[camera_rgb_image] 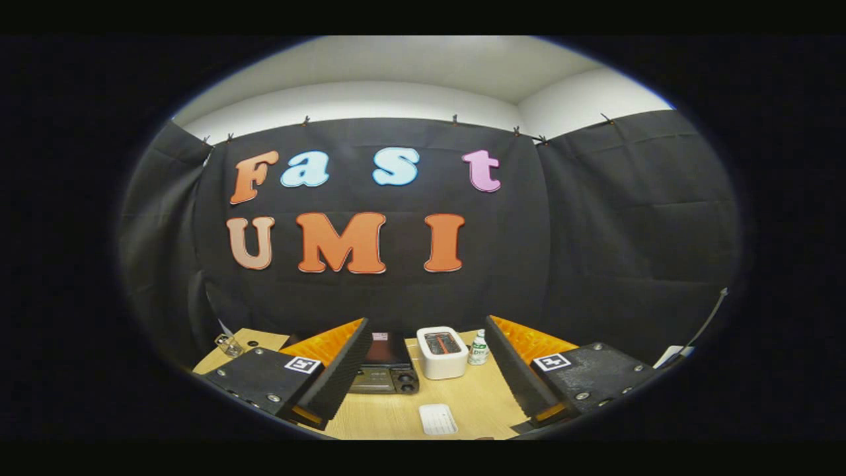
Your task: Open the toaster oven, put the food inside, and close the toaster oven door.
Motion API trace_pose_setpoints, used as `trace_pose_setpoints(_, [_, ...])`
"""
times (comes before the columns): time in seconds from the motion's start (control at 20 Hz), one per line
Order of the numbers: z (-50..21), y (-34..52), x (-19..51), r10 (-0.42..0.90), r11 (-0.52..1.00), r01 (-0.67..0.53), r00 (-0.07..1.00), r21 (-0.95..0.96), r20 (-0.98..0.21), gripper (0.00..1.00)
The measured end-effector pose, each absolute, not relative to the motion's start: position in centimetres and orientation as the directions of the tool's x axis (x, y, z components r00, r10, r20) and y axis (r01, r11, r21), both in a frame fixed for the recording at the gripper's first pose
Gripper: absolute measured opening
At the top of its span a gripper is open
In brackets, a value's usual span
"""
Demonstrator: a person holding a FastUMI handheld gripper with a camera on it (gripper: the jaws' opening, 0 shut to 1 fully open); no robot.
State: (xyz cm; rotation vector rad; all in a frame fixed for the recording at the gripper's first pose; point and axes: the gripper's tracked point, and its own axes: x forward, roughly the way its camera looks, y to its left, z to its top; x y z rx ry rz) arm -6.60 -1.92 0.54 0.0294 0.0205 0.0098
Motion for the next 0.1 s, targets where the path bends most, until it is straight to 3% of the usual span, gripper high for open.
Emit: trace_pose_setpoints(0.1, [0.48, -1.73, -6.62, 0.017, 1.000, -0.017, 1.000, 0.027, -0.023, 1.00])
